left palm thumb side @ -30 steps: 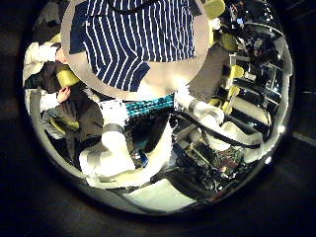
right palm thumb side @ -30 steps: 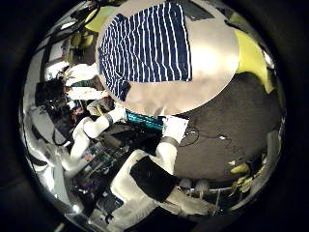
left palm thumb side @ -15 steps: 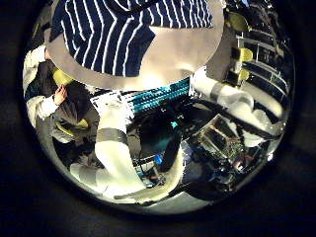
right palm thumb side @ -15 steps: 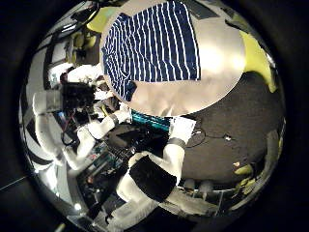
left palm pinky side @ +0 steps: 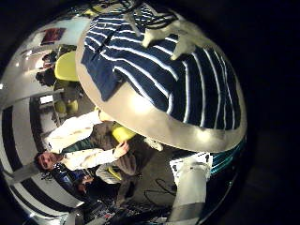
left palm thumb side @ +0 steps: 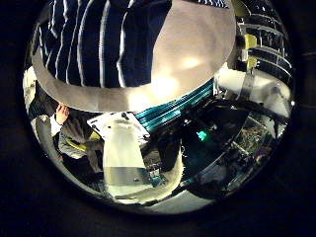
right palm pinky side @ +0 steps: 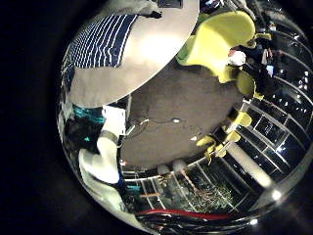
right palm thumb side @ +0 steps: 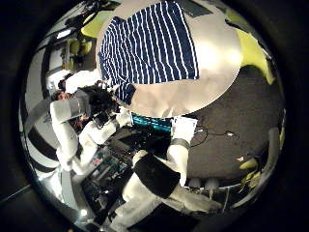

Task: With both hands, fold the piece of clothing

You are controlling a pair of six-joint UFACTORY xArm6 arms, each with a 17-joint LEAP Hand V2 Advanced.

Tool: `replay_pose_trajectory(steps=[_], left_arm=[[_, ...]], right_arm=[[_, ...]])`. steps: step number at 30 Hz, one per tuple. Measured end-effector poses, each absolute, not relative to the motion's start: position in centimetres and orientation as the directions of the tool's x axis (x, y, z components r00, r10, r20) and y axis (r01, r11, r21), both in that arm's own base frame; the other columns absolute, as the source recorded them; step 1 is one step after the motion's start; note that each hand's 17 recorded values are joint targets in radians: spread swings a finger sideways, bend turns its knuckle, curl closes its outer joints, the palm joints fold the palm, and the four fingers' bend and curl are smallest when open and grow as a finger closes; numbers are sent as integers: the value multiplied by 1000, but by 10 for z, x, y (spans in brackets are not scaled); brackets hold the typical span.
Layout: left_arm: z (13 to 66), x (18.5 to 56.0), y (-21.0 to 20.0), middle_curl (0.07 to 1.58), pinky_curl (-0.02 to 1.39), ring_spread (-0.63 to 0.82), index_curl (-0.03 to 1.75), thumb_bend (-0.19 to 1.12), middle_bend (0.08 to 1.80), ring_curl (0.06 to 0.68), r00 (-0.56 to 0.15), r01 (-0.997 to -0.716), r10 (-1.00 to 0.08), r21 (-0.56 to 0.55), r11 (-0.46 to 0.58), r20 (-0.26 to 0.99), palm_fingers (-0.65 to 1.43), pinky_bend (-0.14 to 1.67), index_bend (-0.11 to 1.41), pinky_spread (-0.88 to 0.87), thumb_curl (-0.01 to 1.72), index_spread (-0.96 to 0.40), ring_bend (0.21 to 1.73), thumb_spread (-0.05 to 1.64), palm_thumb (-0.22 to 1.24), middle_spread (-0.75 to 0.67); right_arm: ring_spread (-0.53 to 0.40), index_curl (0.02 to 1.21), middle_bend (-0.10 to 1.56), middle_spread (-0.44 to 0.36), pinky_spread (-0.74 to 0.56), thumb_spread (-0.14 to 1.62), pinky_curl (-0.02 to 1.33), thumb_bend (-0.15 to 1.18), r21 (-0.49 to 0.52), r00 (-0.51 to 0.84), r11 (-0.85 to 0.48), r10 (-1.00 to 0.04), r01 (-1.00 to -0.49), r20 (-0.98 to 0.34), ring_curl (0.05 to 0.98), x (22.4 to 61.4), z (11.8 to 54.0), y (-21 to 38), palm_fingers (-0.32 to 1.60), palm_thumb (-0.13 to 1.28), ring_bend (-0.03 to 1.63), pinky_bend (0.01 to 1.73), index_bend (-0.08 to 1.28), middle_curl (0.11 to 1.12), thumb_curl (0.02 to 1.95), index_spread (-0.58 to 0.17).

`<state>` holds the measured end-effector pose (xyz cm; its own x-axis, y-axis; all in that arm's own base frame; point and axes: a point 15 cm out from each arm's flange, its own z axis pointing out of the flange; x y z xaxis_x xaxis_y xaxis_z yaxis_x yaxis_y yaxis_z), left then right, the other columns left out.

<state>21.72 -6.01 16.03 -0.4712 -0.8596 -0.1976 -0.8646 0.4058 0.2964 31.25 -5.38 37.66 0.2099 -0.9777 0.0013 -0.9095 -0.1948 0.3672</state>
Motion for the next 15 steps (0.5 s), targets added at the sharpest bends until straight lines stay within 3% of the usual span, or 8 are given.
replay_pose_trajectory(steps=[8, 12, 15], left_arm=[[136, 223, -60, 366, 263, 393, 318, -26, 362, 156, -475, -860, -847, 329, 389, -238, 165, 345, 178, 478, 334, 72, 690, 828, 188, 153], [135, 231, -64, 453, 257, 136, 327, 20, 592, 176, -448, -877, -858, 307, 368, -251, 406, 315, 166, 294, 350, 30, 763, 887, 338, 41], [139, 245, -72, 545, 289, -120, 331, 85, 775, 236, -418, -900, -873, 242, 362, -251, 744, 452, 173, 25, 369, -32, 955, 969, 525, -69]], right_arm=[[82, 264, 310, 9, 347, 1180, 236, -16, 360, 215, -198, -977, -911, 6, 244, 314, 380, -48, 143, 346, 673, 614, 152, 363, 260, -312], [82, 263, 309, 11, 349, 1177, 237, -17, 360, 216, -200, -976, -912, 6, 245, 314, 380, -48, 143, 350, 672, 613, 150, 362, 260, -312], [76, 260, 311, 5, 346, 1178, 235, -11, 367, 217, -200, -976, -909, 5, 249, 313, 377, -49, 154, 373, 690, 605, 145, 363, 264, -311]])
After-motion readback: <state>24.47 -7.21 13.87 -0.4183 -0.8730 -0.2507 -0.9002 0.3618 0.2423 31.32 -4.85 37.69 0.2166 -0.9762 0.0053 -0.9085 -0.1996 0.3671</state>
